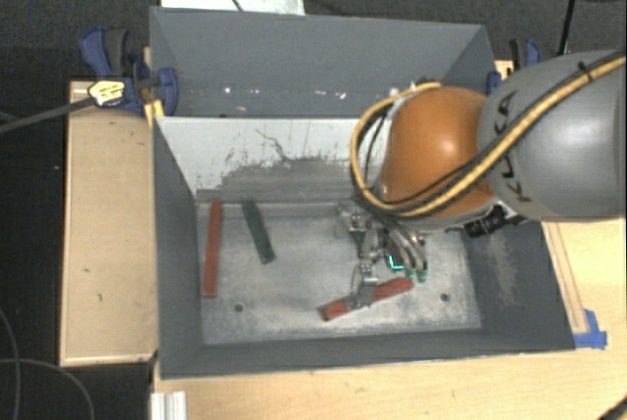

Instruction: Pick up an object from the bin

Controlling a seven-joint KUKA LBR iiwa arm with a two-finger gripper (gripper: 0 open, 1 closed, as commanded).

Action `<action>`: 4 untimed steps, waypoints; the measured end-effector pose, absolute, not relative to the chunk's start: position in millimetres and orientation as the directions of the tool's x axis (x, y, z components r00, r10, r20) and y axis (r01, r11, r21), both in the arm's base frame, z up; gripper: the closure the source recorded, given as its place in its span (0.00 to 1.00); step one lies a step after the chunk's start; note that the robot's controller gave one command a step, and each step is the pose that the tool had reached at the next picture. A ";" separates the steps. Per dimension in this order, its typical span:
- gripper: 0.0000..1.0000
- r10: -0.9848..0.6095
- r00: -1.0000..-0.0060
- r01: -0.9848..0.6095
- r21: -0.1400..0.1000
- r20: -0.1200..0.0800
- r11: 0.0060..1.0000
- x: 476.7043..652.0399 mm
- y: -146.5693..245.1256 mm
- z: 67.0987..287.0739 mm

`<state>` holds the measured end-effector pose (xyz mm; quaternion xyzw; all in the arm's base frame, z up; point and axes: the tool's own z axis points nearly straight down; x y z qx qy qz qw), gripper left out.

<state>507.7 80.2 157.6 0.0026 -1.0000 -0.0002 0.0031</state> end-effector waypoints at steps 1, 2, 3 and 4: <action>0.00 -0.003 -1.000 -0.003 0.001 -0.002 1.000 509.7 79.8 161.6; 0.00 -0.212 -0.977 -0.212 0.001 0.000 0.977 523.5 66.6 172.0; 0.00 -0.472 -0.882 -0.472 -0.005 -0.011 0.882 548.6 64.7 130.1; 0.00 -0.648 -0.762 -0.648 0.002 -0.001 0.762 561.1 18.7 115.5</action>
Offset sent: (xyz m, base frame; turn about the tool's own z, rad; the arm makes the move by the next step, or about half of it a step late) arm 0.0421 -0.0451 0.0338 -0.5670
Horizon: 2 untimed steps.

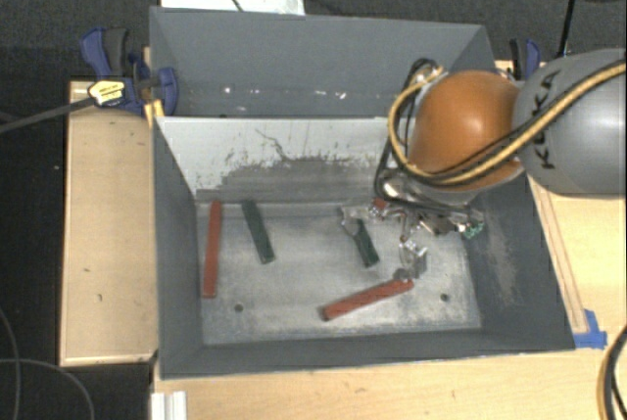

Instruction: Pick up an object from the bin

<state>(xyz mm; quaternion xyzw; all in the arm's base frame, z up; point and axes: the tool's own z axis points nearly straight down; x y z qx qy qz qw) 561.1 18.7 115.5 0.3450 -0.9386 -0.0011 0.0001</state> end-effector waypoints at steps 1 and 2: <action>0.00 -0.698 -0.716 -0.698 -0.001 -0.002 0.716 555.8 -8.8 109.7; 0.00 -0.692 -0.722 -0.692 -0.001 -0.003 0.722 554.8 -13.7 77.4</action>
Offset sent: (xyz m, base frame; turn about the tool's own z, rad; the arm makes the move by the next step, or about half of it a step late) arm -0.0079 -0.0336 -0.0455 -0.0541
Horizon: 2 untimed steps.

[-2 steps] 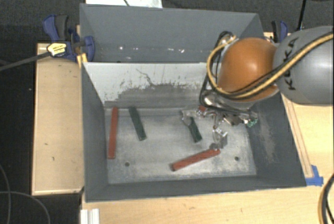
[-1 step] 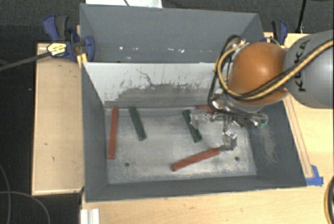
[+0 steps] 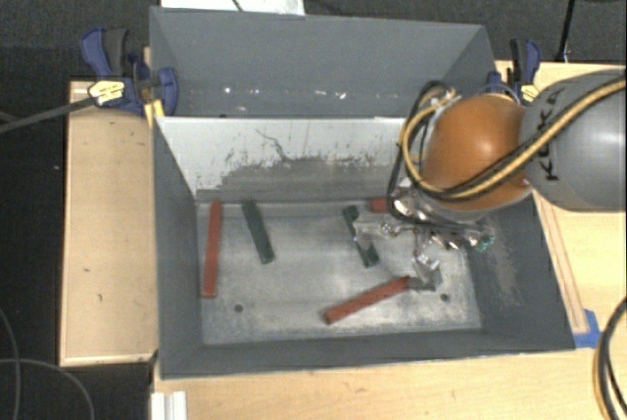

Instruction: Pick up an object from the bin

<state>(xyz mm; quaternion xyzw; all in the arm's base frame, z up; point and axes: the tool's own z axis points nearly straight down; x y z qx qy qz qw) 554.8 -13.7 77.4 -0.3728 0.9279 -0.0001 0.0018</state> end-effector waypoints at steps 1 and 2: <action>1.00 -0.633 -0.774 -0.633 0.001 0.001 0.774 536.6 30.7 72.3; 1.00 -0.633 -0.775 -0.633 0.001 0.001 0.775 536.6 30.6 72.3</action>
Offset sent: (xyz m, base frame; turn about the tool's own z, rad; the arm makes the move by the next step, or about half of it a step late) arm 0.0000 0.0000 0.0000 0.0000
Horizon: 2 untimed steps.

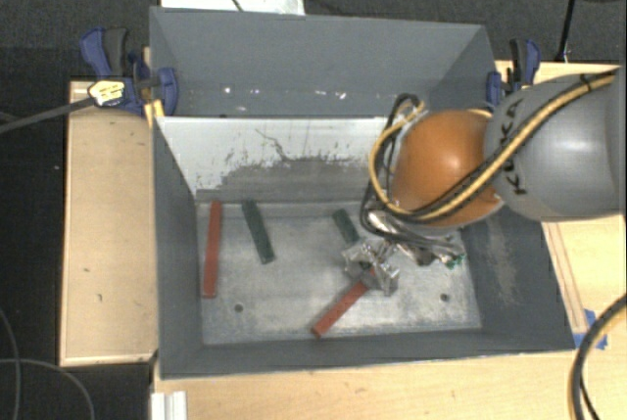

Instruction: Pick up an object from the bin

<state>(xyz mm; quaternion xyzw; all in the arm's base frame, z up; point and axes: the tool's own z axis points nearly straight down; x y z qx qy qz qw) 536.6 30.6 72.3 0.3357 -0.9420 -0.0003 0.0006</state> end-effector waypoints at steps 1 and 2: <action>1.00 -0.652 -0.759 -0.652 0.000 -0.002 0.759 538.2 3.6 138.6; 0.00 -0.649 -0.761 -0.649 0.001 -0.001 0.761 538.2 3.7 138.6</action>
Offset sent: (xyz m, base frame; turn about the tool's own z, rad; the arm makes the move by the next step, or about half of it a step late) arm 0.0000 0.0000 0.0000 0.0000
